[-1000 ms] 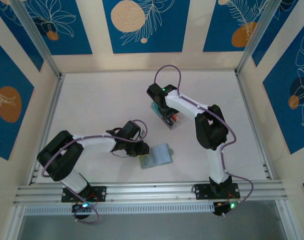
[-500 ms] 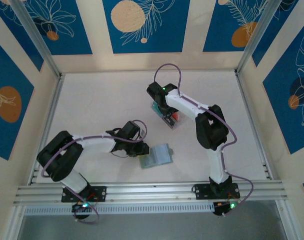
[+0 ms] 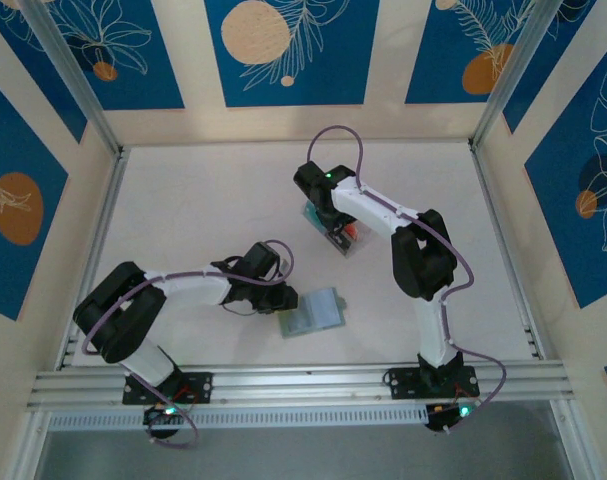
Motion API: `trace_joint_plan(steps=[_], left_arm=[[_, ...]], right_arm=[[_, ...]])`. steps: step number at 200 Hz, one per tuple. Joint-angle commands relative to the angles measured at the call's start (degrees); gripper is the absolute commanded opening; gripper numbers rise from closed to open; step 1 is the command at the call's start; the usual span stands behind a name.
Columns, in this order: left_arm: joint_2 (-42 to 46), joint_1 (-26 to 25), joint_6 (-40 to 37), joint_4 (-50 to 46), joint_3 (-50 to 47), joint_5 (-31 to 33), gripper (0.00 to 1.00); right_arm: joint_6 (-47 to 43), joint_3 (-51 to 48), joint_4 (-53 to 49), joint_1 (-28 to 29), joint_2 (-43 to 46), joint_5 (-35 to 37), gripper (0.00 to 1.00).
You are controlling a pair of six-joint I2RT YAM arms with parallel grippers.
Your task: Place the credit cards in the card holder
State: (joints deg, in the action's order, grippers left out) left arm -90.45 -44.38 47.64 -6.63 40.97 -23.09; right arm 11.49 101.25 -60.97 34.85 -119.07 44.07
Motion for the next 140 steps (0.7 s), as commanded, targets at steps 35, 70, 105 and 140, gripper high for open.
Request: trace_joint_plan(steps=[35, 70, 105, 140], left_arm=[[0.29, 0.08, 0.35, -3.38, -1.86, -0.46, 0.28], [0.64, 0.08, 0.30, -3.47, -1.87, -0.37, 0.28], [0.70, 0.08, 0.35, -3.47, -1.90, -0.37, 0.28], [0.81, 0.08, 0.25, -3.63, -1.95, -0.46, 0.28]], right_arm=[[-0.59, 2.37, -1.59, -0.13, 2.70, -1.52, 0.06], [-0.98, 2.98, -2.29, 0.13, 2.65, -2.19, 0.03], [-1.43, 3.64, -3.02, 0.24, 2.39, -4.14, 0.00], [-1.72, 4.94, -3.95, 0.17, 2.37, -6.68, 0.00]])
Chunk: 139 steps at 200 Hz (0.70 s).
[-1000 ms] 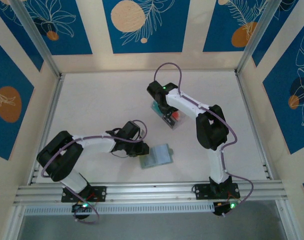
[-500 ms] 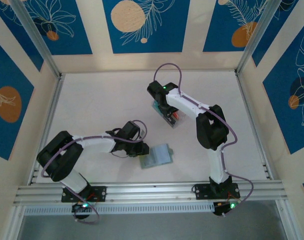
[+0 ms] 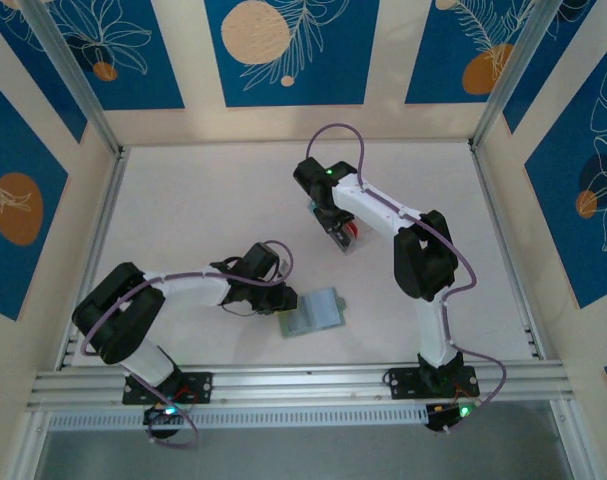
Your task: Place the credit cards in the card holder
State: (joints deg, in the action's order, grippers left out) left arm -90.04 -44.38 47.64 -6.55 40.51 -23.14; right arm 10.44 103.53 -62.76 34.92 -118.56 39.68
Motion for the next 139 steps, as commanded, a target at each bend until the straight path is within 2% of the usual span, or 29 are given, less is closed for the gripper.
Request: trace_joint_plan(steps=[1, 139], left_arm=[[0.39, 0.08, 0.26, -3.73, -1.49, -0.42, 0.28], [0.66, 0.06, -0.09, -4.36, -1.10, -0.41, 0.28]], right_arm=[[-0.68, 2.70, -2.17, 0.09, 1.90, -2.35, 0.00], [-0.01, 5.96, -4.02, -1.39, 4.86, -5.76, 0.00]])
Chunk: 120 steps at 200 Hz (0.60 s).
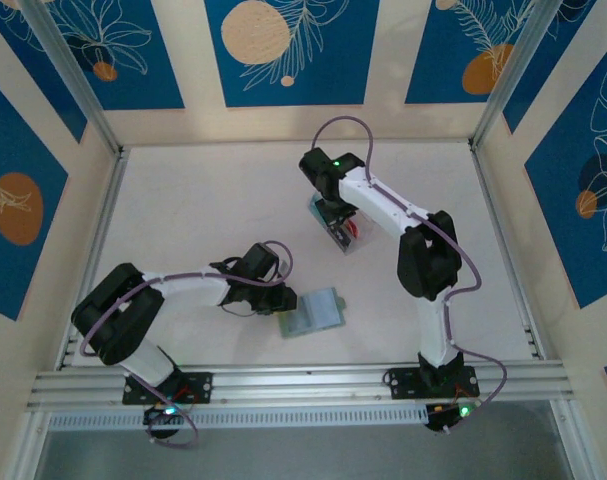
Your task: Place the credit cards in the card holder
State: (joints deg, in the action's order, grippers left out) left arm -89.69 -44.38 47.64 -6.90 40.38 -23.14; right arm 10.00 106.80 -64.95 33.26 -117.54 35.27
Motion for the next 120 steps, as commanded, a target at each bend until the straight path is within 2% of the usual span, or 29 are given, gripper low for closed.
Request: trace_joint_plan(steps=[1, 54, 120], left_arm=[[0.31, 0.07, -0.13, -4.00, -0.95, -0.42, 0.28], [0.31, 0.08, -0.49, -4.29, -0.97, -0.33, 0.28], [0.15, 0.17, -0.80, -4.04, -1.14, -0.49, 0.27]], right_arm=[[0.44, 2.78, -1.89, 0.30, 3.87, -1.30, 0.00], [3.39, -0.11, -3.04, 3.56, 10.26, -4.52, 0.00], [16.28, -20.34, 0.75, 9.59, 24.16, -22.35, 0.00]])
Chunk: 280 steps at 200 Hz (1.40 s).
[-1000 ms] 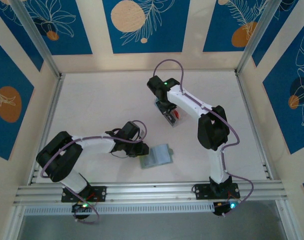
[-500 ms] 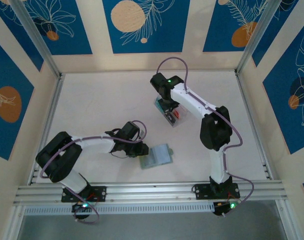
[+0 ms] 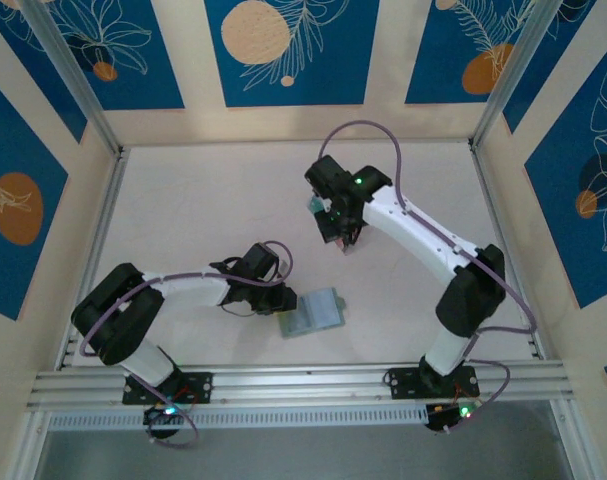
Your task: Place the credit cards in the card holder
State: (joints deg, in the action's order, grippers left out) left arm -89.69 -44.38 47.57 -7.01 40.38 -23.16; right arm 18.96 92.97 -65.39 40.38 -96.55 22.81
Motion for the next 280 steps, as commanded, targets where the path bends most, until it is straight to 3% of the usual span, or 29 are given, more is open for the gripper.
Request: trace_joint_plan(steps=[1, 27, 72, 249, 280], left_arm=[[0.14, 0.17, -0.77, -3.96, -1.16, -0.43, 0.27], [0.22, 0.17, -0.89, -3.78, -1.35, -0.57, 0.27], [0.26, 0.17, -0.99, -3.69, -1.36, -0.58, 0.27], [0.48, 0.17, -1.29, -3.45, -1.80, -0.92, 0.27], [0.48, 0.17, -1.29, -3.44, -1.88, -0.90, 0.27]], right_arm=[[7.54, -6.89, 1.34, 2.57, 3.33, -10.24, 0.00], [13.17, -14.28, 6.14, 5.33, 5.84, -17.04, 0.00], [18.35, -21.84, 12.20, 6.99, 5.04, -19.50, 0.00], [22.04, -26.77, 16.06, 11.17, -0.87, -19.34, 0.00], [21.82, -27.06, 16.50, 11.21, -1.44, -20.69, 0.11]])
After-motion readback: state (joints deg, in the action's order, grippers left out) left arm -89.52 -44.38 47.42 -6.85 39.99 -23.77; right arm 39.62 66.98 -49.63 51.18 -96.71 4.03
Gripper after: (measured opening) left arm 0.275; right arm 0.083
